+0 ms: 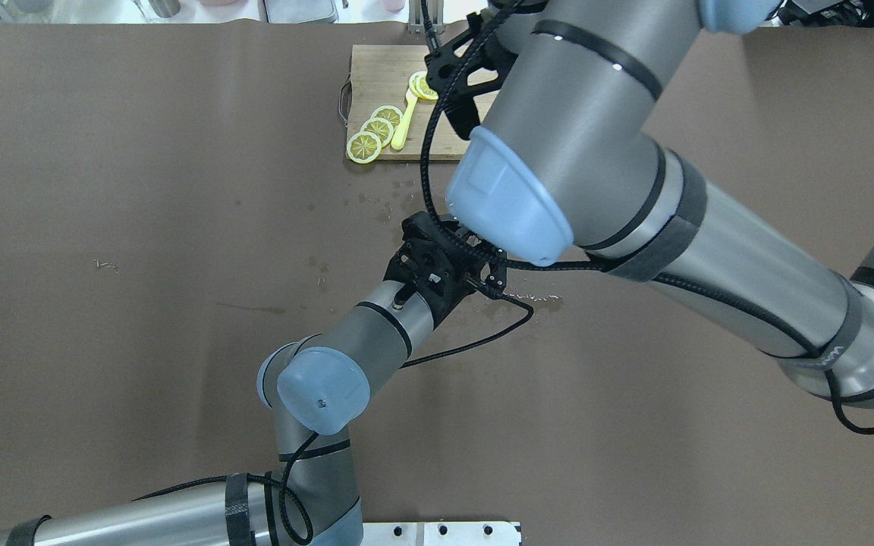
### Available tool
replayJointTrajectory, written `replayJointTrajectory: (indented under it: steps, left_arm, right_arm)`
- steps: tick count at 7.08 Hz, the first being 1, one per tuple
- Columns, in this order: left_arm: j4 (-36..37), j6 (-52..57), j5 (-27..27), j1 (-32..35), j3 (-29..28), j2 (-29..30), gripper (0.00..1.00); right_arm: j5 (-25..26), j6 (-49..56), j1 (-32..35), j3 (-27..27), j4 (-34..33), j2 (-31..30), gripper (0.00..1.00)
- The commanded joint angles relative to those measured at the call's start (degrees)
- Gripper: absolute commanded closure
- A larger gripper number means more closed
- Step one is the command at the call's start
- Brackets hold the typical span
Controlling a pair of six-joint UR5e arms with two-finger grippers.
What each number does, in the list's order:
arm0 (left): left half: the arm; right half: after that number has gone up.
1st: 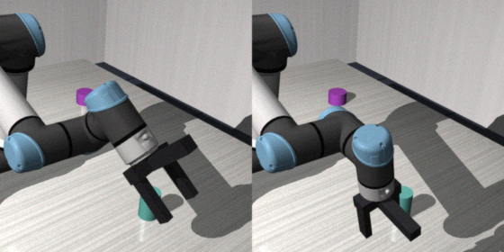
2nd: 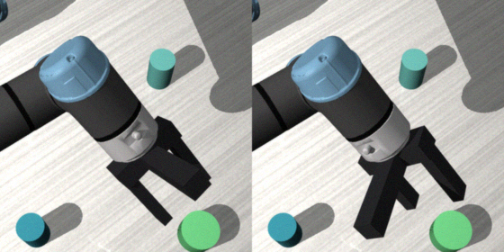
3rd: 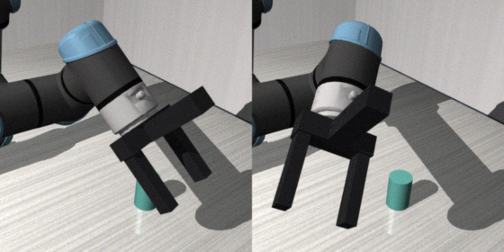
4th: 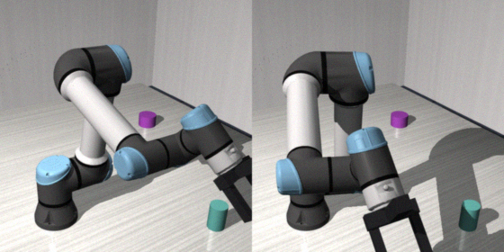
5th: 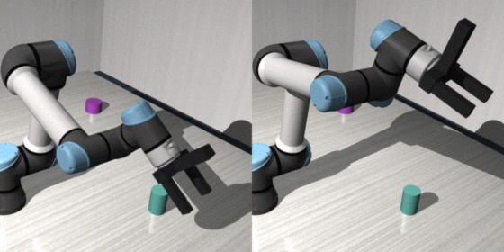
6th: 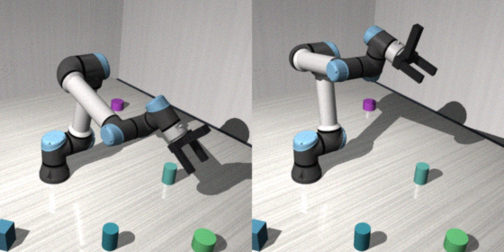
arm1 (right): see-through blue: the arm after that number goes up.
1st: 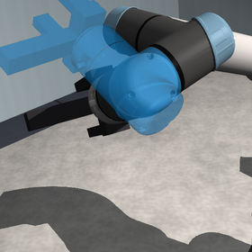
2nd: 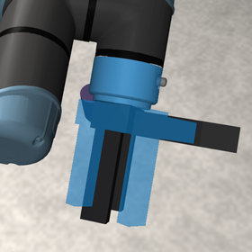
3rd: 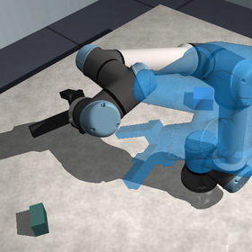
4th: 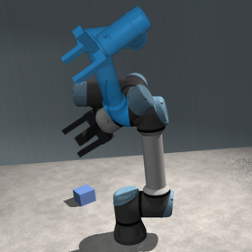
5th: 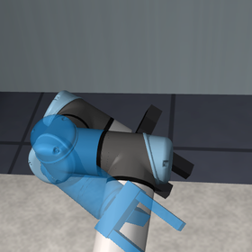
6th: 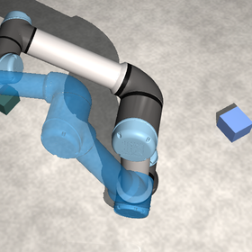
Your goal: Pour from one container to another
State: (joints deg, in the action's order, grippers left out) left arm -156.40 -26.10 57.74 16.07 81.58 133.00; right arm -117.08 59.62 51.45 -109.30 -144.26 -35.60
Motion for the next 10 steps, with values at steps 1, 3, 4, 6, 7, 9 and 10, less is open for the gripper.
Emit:
replayJointTrajectory:
  steps: [1,3,4,6,7,9,10]
  left_arm:
    - [0.0,0.0,0.0,0.0,0.1,0.1,1.0]
    - [-2.0,0.1,0.0,0.5,0.8,-0.9,1.0]
    - [-5.8,0.2,0.1,2.4,2.5,-3.9,1.0]
    - [-7.8,0.1,0.4,5.5,7.0,-13.5,1.0]
    - [-8.8,0.3,0.6,5.9,10.7,-17.8,1.0]
    - [-12.2,2.9,2.7,14.3,17.4,-33.1,1.0]
    - [-17.0,2.3,3.2,15.6,18.3,-39.9,1.0]
  right_arm:
    - [-5.1,-0.5,3.5,-6.6,6.8,-8.0,1.0]
    - [-9.6,-0.6,5.5,-8.4,18.8,-16.8,1.0]
    - [-11.7,-0.6,6.1,-8.3,23.2,-20.3,1.0]
    - [-16.8,-0.6,8.1,-6.9,38.6,-30.4,1.0]
    - [-19.2,-0.6,8.8,-5.7,44.3,-33.5,1.0]
    - [-22.2,-2.1,10.2,-0.9,57.3,-38.5,1.0]
    - [-24.1,-2.2,11.0,4.0,64.5,-39.4,1.0]
